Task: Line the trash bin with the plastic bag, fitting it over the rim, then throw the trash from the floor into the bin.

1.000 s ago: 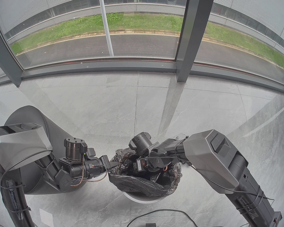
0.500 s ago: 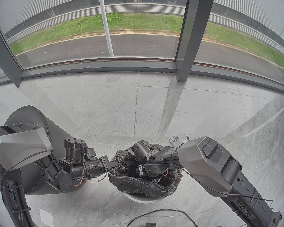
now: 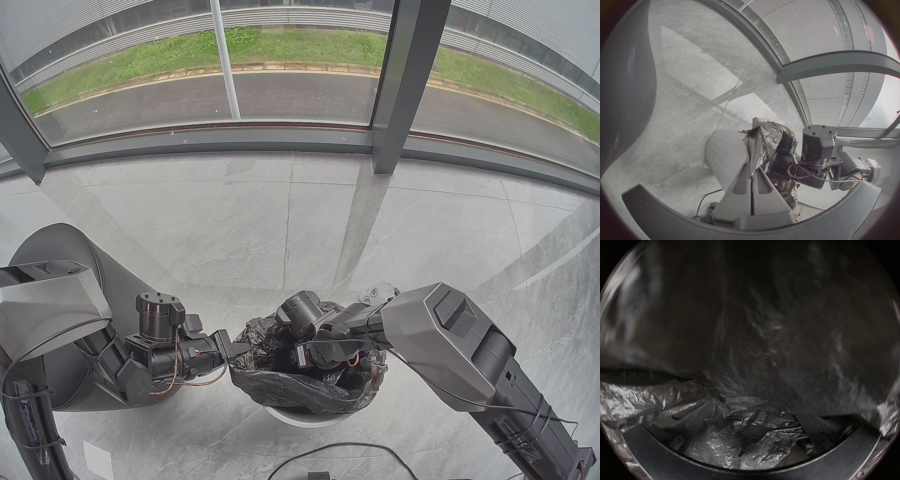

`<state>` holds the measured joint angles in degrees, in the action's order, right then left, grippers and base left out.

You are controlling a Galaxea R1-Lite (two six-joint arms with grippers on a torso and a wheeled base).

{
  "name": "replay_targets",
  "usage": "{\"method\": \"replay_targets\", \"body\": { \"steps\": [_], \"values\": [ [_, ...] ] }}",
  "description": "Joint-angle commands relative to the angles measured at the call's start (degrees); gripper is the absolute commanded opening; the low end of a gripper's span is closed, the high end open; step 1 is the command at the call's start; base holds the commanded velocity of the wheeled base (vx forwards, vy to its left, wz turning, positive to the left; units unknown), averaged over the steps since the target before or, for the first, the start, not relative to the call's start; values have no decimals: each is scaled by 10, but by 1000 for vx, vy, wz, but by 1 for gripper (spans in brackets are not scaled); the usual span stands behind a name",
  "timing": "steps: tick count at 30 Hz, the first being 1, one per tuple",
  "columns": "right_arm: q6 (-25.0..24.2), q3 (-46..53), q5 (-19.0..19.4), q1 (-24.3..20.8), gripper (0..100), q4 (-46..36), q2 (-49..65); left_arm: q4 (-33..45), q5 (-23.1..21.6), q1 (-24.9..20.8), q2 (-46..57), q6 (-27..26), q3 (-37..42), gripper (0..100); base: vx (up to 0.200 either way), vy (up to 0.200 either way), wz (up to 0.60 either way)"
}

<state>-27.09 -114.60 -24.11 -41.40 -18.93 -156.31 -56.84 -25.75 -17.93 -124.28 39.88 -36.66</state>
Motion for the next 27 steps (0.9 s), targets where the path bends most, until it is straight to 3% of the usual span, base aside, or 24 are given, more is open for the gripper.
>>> {"method": "replay_targets", "body": {
  "steps": [1,13,22,27],
  "values": [
    [4,0,0,9,100,-1,2,0,0,0,-1,0,0,0,0,0,0],
    [40,0,-1,15,100,-2,-7,-77,1,-4,-18,2,26,0,0,0,0],
    [44,0,-1,22,100,-4,-24,-85,0,-5,-19,2,29,0,0,0,0],
    [45,0,-27,28,100,-61,-55,-85,0,-5,-19,2,29,0,0,0,0]
  ]
}}
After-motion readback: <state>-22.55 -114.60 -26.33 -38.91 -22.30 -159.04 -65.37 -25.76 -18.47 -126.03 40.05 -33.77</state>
